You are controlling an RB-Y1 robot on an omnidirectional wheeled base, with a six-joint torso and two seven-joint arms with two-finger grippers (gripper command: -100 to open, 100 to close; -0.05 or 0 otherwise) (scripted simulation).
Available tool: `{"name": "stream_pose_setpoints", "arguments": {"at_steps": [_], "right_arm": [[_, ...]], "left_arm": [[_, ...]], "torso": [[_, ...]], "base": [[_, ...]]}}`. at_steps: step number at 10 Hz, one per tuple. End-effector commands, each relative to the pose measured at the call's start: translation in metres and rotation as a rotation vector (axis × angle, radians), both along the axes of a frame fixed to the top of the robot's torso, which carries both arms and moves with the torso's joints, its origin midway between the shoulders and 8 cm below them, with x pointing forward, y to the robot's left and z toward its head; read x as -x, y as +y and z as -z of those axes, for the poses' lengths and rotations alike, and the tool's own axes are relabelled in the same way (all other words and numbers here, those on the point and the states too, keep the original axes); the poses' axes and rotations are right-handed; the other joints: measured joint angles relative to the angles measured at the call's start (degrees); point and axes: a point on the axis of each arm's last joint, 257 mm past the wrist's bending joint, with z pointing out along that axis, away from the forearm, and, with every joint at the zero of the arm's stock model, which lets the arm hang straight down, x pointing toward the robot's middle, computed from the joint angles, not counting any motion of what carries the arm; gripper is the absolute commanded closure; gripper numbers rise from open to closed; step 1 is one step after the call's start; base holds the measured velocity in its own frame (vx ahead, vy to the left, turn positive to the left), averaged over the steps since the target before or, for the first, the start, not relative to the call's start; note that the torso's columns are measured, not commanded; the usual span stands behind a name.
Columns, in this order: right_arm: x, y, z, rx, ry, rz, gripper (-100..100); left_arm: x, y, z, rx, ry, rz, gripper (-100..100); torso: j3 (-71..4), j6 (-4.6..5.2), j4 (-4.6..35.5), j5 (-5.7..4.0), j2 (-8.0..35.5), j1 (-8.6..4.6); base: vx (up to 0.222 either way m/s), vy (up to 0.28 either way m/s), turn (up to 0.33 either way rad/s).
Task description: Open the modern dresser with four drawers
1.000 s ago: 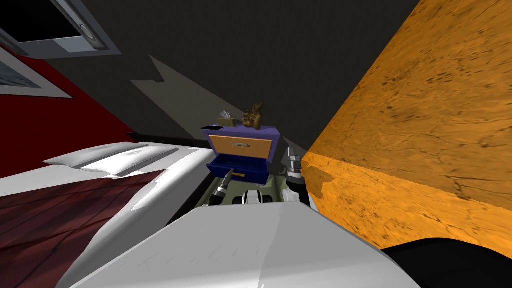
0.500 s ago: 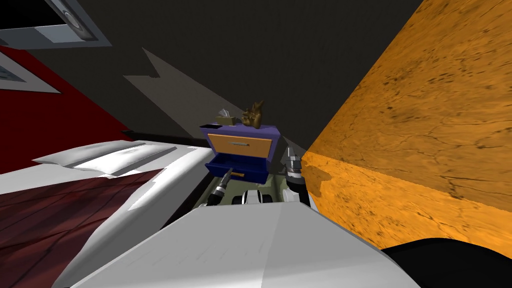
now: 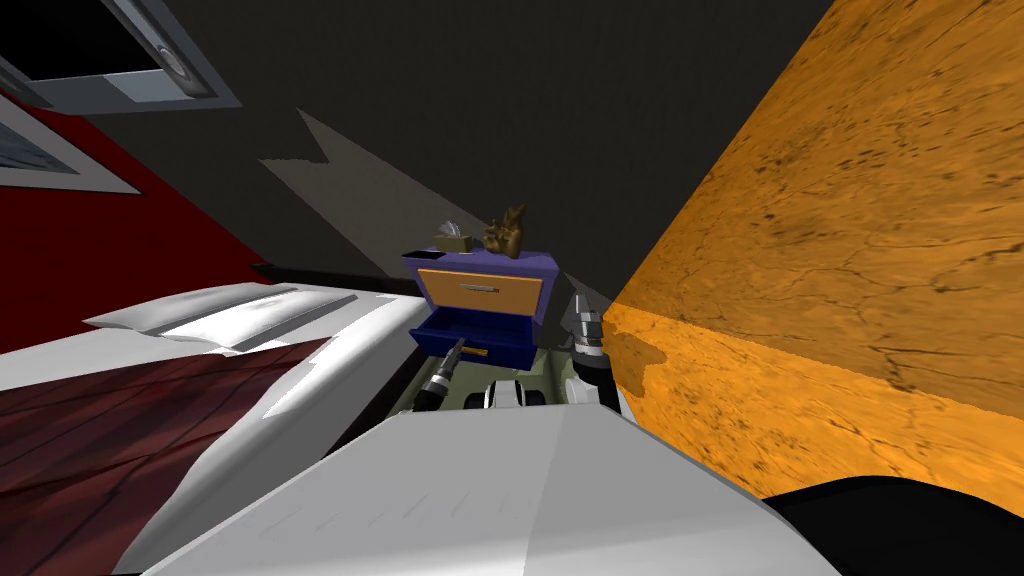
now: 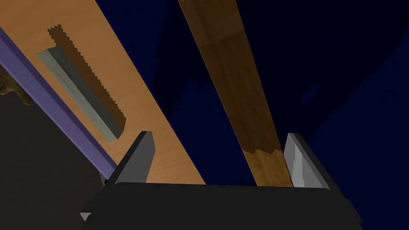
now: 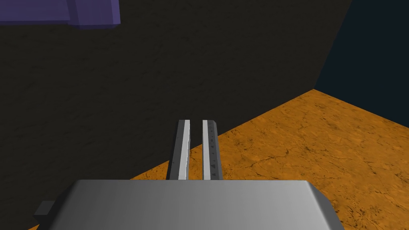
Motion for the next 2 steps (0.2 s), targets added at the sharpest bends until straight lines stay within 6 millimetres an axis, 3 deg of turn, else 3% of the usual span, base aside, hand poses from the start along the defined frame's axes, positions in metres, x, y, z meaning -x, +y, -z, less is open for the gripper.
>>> {"name": "stream_pose_setpoints", "arguments": {"at_steps": [1, 2], "right_arm": [[0.0, 0.0, 0.0, 0.0, 0.0, 0.0, 0], [0.0, 0.0, 0.0, 0.0, 0.0, 0.0, 0]], "left_arm": [[0.0005, 0.0004, 0.0012, 0.0, 0.003, -0.001, 0], [0.0009, 0.0006, 0.002, -0.001, 0.005, -0.001, 0]], "torso": [[0.0, 0.0, -0.1, 0.03, -0.1, 0.04], [0.0, 0.0, -0.1, 0.06, -0.1, 0.06]], "base": [[0.0, 0.0, 0.0], [0.0, 0.0, 0.0]]}}
